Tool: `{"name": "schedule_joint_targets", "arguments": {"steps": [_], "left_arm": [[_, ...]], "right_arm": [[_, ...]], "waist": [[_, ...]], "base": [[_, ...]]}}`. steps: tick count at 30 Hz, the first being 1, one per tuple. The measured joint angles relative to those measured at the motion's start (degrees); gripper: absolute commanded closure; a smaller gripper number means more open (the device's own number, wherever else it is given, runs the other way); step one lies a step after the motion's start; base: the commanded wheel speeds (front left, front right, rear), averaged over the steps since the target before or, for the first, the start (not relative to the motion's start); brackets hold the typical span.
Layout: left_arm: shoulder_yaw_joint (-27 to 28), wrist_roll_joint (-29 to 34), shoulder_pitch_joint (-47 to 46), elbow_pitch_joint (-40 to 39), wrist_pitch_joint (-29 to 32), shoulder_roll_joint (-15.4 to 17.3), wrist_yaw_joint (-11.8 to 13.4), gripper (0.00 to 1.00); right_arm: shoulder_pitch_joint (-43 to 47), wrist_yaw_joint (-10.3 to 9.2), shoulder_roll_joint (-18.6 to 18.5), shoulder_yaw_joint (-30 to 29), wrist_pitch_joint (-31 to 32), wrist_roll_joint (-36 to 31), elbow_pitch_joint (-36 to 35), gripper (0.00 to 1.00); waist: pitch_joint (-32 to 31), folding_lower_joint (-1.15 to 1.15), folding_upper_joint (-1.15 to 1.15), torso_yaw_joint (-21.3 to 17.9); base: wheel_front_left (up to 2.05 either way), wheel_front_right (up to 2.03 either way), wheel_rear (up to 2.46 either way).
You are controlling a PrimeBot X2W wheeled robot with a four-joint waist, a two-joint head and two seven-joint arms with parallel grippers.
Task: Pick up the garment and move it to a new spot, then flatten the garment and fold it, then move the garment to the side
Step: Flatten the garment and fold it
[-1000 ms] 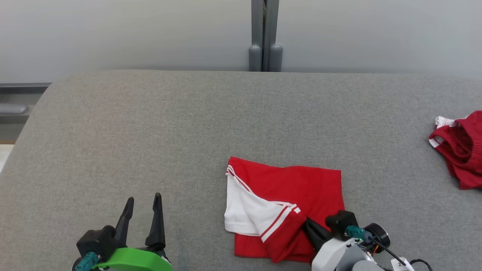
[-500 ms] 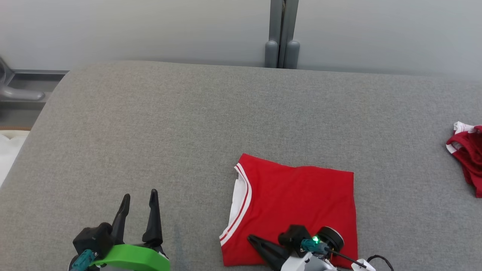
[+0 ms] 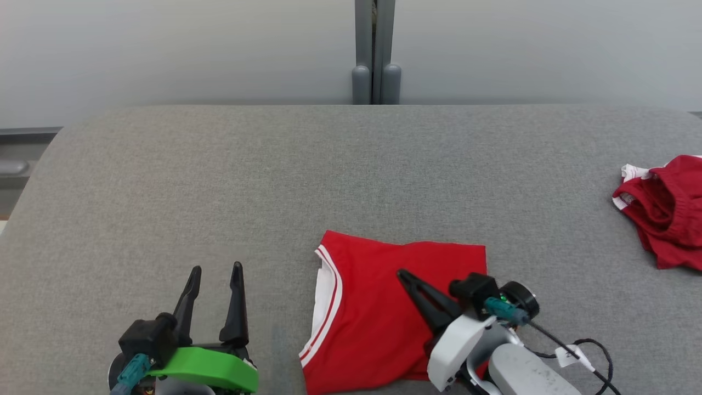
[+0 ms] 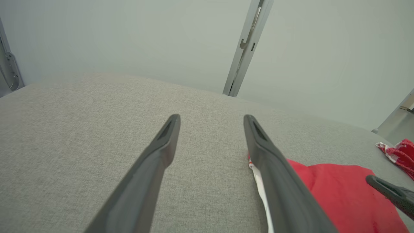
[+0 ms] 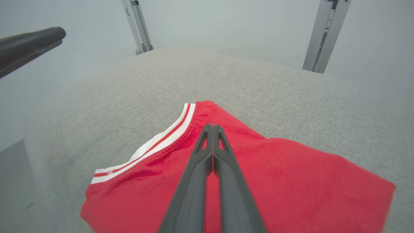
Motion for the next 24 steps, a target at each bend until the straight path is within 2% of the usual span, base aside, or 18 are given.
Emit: {"name": "schedule_joint_targets", "arguments": {"steps": [1, 2, 7, 13, 18, 24], "left_arm": [[-0.01, 0.26, -0.11, -0.01, 0.0, -0.25, -0.14, 0.0], [-0.03, 0.54, -0.13, 0.02, 0.0, -0.52, -0.45, 0.0], [0.8, 1.35, -0.1, 0.21, 0.0, -1.57, -1.27, 0.0], [2.46, 1.99, 1.62, 1.25, -0.08, -2.43, -1.92, 0.0], [4.36, 2.57, 3.9, 1.87, -0.08, -2.72, -2.0, 0.0], [6.94, 3.35, 7.16, 1.49, -0.08, -2.85, -1.85, 0.0]], "right_arm": [[0.25, 0.0, 0.0, -1.79, -0.02, -0.58, -0.65, 0.18], [0.94, 0.0, 0.01, -4.38, -0.04, -0.92, -2.16, 0.0], [5.98, 0.0, -0.02, -16.25, -0.05, -3.2, -8.02, 0.0], [11.72, 0.0, -0.04, -25.62, -0.07, -3.41, -10.96, 0.0], [14.78, 0.0, -0.03, -29.25, -0.05, -4.25, -12.26, 0.0], [16.89, 0.0, -0.03, -30.6, -0.07, -3.99, -13.46, 0.0]], "waist": [[-0.2, 0.0, 0.0, -0.35], [-0.45, 0.0, 0.0, -0.82], [-1.54, 0.0, 0.0, -3.17], [-2.8, 0.0, 0.0, -5.5], [-3.68, 0.0, 0.0, -6.94], [-4.15, 0.0, 0.0, -7.79]], "base": [[0.0, 0.0, 0.0], [0.0, 0.0, 0.0], [0.0, 0.0, 0.0], [0.0, 0.0, 0.0], [0.0, 0.0, 0.0], [0.0, 0.0, 0.0]]}}
